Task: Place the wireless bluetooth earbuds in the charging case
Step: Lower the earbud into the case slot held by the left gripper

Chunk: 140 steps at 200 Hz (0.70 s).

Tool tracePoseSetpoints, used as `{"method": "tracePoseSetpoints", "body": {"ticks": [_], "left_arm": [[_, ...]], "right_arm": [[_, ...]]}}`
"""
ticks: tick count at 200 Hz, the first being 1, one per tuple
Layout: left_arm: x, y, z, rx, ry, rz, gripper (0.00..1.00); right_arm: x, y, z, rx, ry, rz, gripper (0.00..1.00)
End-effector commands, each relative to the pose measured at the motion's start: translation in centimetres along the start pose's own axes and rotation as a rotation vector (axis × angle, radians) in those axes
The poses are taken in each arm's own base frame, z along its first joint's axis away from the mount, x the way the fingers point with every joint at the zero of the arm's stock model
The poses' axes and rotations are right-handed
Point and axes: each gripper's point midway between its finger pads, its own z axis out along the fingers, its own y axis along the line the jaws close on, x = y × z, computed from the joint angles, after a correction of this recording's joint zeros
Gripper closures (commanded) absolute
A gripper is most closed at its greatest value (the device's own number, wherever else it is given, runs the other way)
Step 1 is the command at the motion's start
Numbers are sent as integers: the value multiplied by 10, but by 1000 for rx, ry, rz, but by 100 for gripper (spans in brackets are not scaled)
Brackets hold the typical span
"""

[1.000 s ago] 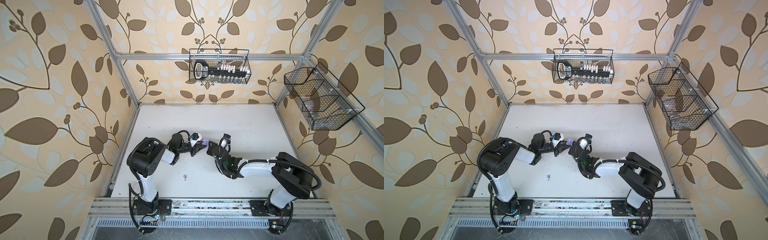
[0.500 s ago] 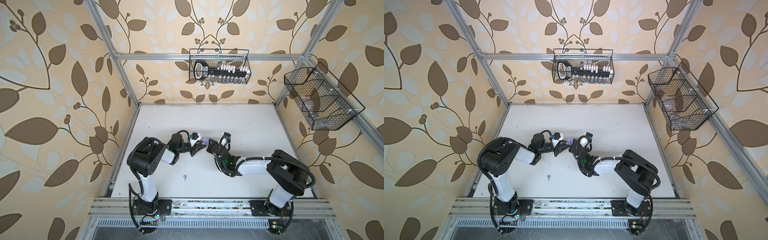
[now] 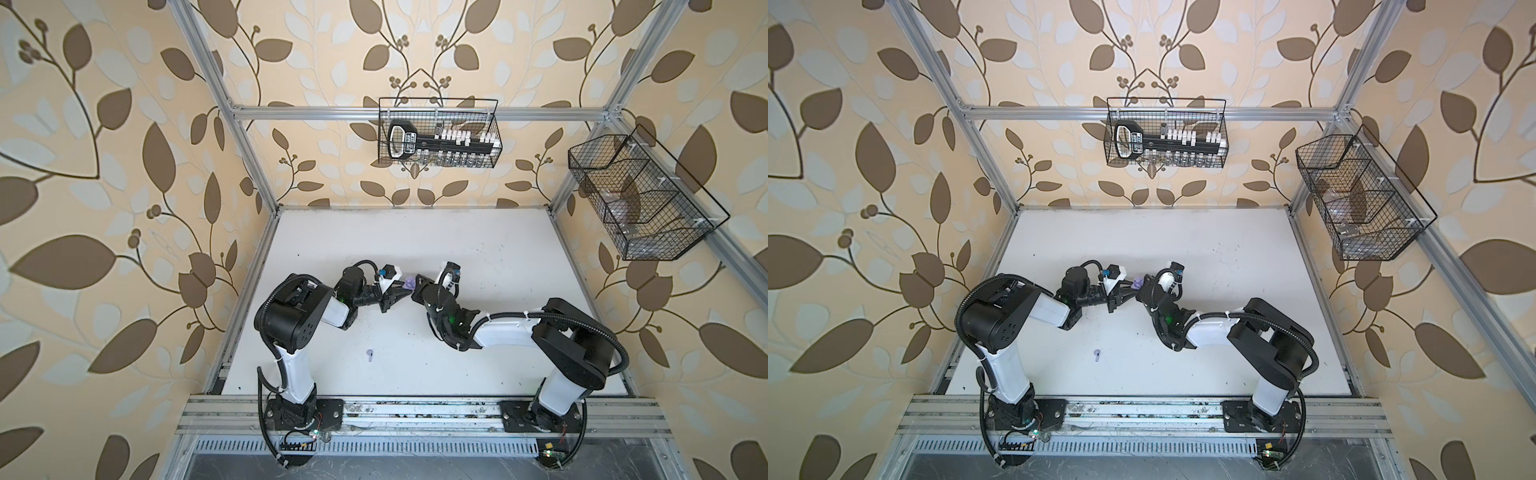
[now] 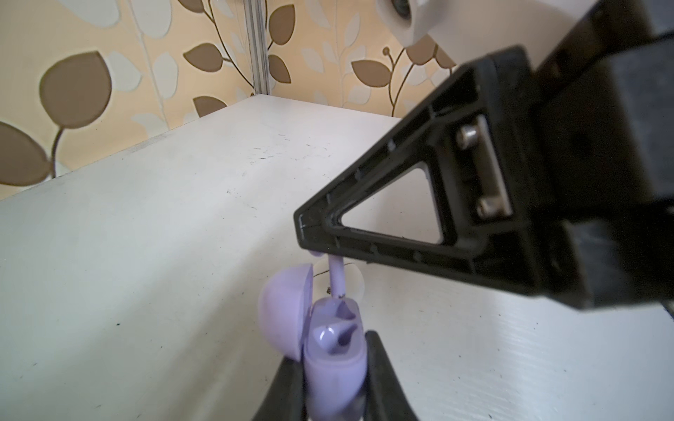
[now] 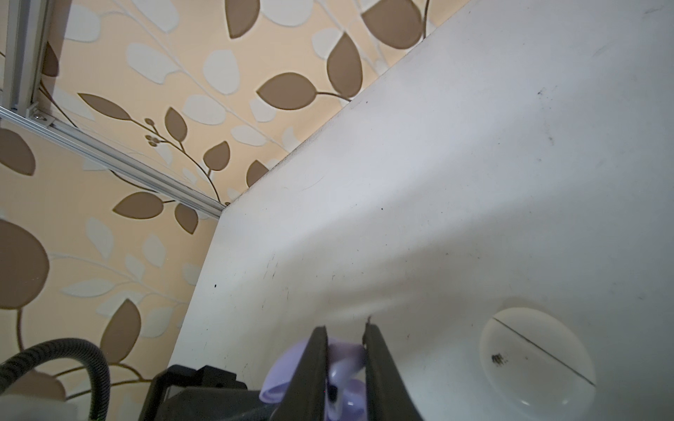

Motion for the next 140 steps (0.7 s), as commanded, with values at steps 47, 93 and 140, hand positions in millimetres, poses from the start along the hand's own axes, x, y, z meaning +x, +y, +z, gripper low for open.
{"method": "tracePoseSetpoints", "body": {"ticks": [47, 93, 140], "left_arm": [[-17, 5, -2, 10, -57, 41, 98], [-17, 5, -2, 11, -60, 39, 98], [-17, 5, -2, 12, -59, 38, 98]], "right_arm": [[8, 9, 8, -21, 12, 17, 80], [15, 11, 8, -30, 25, 18, 80], [19, 18, 8, -50, 38, 18, 80]]}}
